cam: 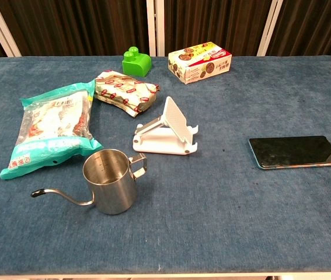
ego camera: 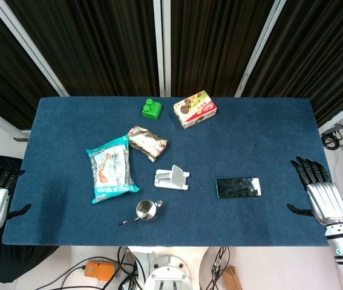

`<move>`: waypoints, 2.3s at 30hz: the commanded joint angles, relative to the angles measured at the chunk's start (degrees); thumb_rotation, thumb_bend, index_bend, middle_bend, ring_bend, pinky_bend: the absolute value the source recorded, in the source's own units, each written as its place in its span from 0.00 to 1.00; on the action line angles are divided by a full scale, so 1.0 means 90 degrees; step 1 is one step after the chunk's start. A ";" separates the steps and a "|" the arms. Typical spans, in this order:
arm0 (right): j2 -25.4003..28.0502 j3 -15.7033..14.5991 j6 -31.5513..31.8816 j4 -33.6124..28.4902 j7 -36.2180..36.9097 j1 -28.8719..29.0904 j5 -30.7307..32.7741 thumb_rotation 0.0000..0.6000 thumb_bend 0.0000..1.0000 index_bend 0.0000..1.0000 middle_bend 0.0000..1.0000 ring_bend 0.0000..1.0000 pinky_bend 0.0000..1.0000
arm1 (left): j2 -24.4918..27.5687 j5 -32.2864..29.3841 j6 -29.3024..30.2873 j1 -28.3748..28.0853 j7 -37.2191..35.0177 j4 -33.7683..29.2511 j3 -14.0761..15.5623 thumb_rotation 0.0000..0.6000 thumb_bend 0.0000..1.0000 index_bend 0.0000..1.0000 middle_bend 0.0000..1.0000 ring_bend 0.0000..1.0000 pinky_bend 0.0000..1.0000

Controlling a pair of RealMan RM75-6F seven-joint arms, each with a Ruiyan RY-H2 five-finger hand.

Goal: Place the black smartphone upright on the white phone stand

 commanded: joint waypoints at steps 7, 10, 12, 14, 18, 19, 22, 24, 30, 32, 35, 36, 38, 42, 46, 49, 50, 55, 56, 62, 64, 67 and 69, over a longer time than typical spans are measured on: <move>-0.0557 -0.0070 -0.1439 -0.0287 -0.0682 0.0787 0.0262 1.00 0.16 0.00 0.07 0.00 0.15 | -0.0098 0.0023 -0.0074 -0.0060 -0.0052 0.0087 -0.0010 1.00 0.04 0.20 0.17 0.09 0.00; -0.0723 -0.0029 -0.2096 -0.0327 -0.0977 0.1112 0.0693 1.00 0.16 0.00 0.07 0.00 0.13 | -0.0114 0.0028 -0.0077 -0.0060 -0.0069 0.0111 -0.0005 1.00 0.04 0.20 0.17 0.09 0.00; -0.0962 0.0033 -0.2505 -0.0224 -0.1268 0.1362 0.1048 1.00 0.16 0.02 0.04 0.00 0.09 | -0.0127 0.0022 -0.0082 -0.0063 -0.0093 0.0130 -0.0009 1.00 0.04 0.20 0.17 0.09 0.00; -0.1193 0.0079 -0.2707 -0.0092 -0.1509 0.1526 0.1289 1.00 0.18 0.05 0.03 0.00 0.06 | -0.0137 0.0022 -0.0092 -0.0069 -0.0099 0.0146 -0.0009 1.00 0.04 0.20 0.17 0.09 0.00; -0.1716 0.0201 -0.3079 0.0301 -0.1860 0.1876 0.1843 1.00 0.20 0.13 0.02 0.00 0.05 | -0.0154 0.0009 -0.0103 -0.0074 -0.0121 0.0176 -0.0016 1.00 0.04 0.20 0.17 0.09 0.00; -0.1799 0.0221 -0.3124 0.0380 -0.1920 0.1937 0.1929 1.00 0.21 0.15 0.02 0.00 0.05 | -0.0155 0.0004 -0.0105 -0.0075 -0.0124 0.0178 -0.0019 1.00 0.04 0.20 0.17 0.09 0.00; -0.2052 0.0251 -0.3212 0.0653 -0.2128 0.2109 0.2151 1.00 0.24 0.17 0.02 0.00 0.05 | -0.0159 -0.0011 -0.0108 -0.0073 -0.0129 0.0182 -0.0023 1.00 0.04 0.20 0.17 0.09 0.00; -0.2192 0.0255 -0.3242 0.0796 -0.2198 0.2197 0.2242 1.00 0.26 0.18 0.02 0.00 0.05 | -0.0166 -0.0024 -0.0117 -0.0072 -0.0131 0.0187 -0.0023 1.00 0.04 0.20 0.17 0.09 0.00; -0.2344 0.0260 -0.3306 0.0981 -0.2157 0.2359 0.2389 1.00 0.35 0.24 0.02 0.00 0.04 | -0.0170 -0.0063 -0.0147 -0.0075 -0.0114 0.0188 -0.0027 1.00 0.04 0.20 0.17 0.09 0.00; -0.2342 0.0239 -0.3330 0.1007 -0.2166 0.2400 0.2443 1.00 0.35 0.25 0.02 0.00 0.04 | -0.0167 -0.0075 -0.0152 -0.0073 -0.0109 0.0186 -0.0028 1.00 0.04 0.20 0.17 0.09 0.00; -0.2339 0.0219 -0.3383 0.1049 -0.2156 0.2453 0.2571 1.00 0.35 0.26 0.02 0.00 0.04 | -0.0159 -0.0087 -0.0161 -0.0071 -0.0099 0.0181 -0.0027 1.00 0.04 0.20 0.17 0.09 0.00; -0.2344 0.0215 -0.3396 0.1066 -0.2147 0.2468 0.2605 1.00 0.35 0.26 0.02 0.00 0.04 | -0.0158 -0.0091 -0.0164 -0.0071 -0.0093 0.0181 -0.0027 1.00 0.04 0.20 0.17 0.09 0.00; -0.2351 0.0202 -0.3448 0.1092 -0.2098 0.2504 0.2671 1.00 0.35 0.26 0.02 0.00 0.04 | -0.0159 -0.0100 -0.0169 -0.0072 -0.0080 0.0181 -0.0029 1.00 0.04 0.20 0.17 0.09 0.00; -0.2368 0.0186 -0.3570 0.1157 -0.1984 0.2584 0.2779 1.00 0.37 0.28 0.02 0.00 0.03 | -0.0156 -0.0110 -0.0188 -0.0079 -0.0071 0.0170 -0.0030 1.00 0.04 0.20 0.17 0.08 0.00; -0.2411 0.0169 -0.3599 0.1250 -0.1888 0.2635 0.2819 1.00 0.39 0.36 0.02 0.00 0.03 | -0.0150 -0.0111 -0.0184 -0.0076 -0.0065 0.0163 -0.0029 1.00 0.04 0.20 0.17 0.08 0.00; -0.2433 0.0177 -0.3539 0.1270 -0.1718 0.2624 0.2793 1.00 0.41 0.41 0.02 0.00 0.03 | -0.0148 -0.0114 -0.0167 -0.0066 -0.0067 0.0164 -0.0031 1.00 0.04 0.20 0.17 0.08 0.00; -0.2434 0.0181 -0.3520 0.1271 -0.1655 0.2615 0.2776 1.00 0.42 0.43 0.02 0.00 0.03 | -0.0149 -0.0117 -0.0164 -0.0065 -0.0071 0.0168 -0.0034 1.00 0.04 0.20 0.17 0.08 0.00; -0.2460 0.0215 -0.3369 0.1313 -0.1215 0.2531 0.2606 1.00 0.44 0.53 0.05 0.00 0.03 | -0.0164 -0.0119 -0.0179 -0.0067 -0.0078 0.0180 -0.0027 1.00 0.04 0.20 0.17 0.08 0.00; -0.2488 0.0233 -0.3297 0.1338 -0.1033 0.2485 0.2529 1.00 0.44 0.55 0.08 0.00 0.04 | -0.0169 -0.0117 -0.0183 -0.0068 -0.0077 0.0182 -0.0023 1.00 0.04 0.20 0.17 0.08 0.00; -0.2732 0.0289 -0.2795 0.1678 0.0016 0.2228 0.1932 1.00 0.44 0.63 0.27 0.09 0.12 | -0.0187 -0.0111 -0.0179 -0.0071 -0.0079 0.0194 -0.0026 1.00 0.04 0.20 0.17 0.08 0.00; -0.2824 0.0288 -0.2689 0.1849 0.0383 0.2180 0.1736 1.00 0.45 0.64 0.33 0.16 0.14 | -0.0184 -0.0101 -0.0169 -0.0075 -0.0077 0.0185 -0.0031 1.00 0.04 0.20 0.17 0.08 0.00; -0.2919 0.0251 -0.2598 0.2061 0.0803 0.2139 0.1490 1.00 0.44 0.64 0.37 0.23 0.19 | -0.0182 -0.0089 -0.0161 -0.0077 -0.0076 0.0178 -0.0033 1.00 0.04 0.20 0.17 0.08 0.00; -0.2977 0.0233 -0.2511 0.2179 0.0974 0.2119 0.1353 1.00 0.44 0.65 0.38 0.25 0.21 | -0.0181 -0.0093 -0.0173 -0.0078 -0.0074 0.0173 -0.0028 1.00 0.04 0.20 0.17 0.08 0.00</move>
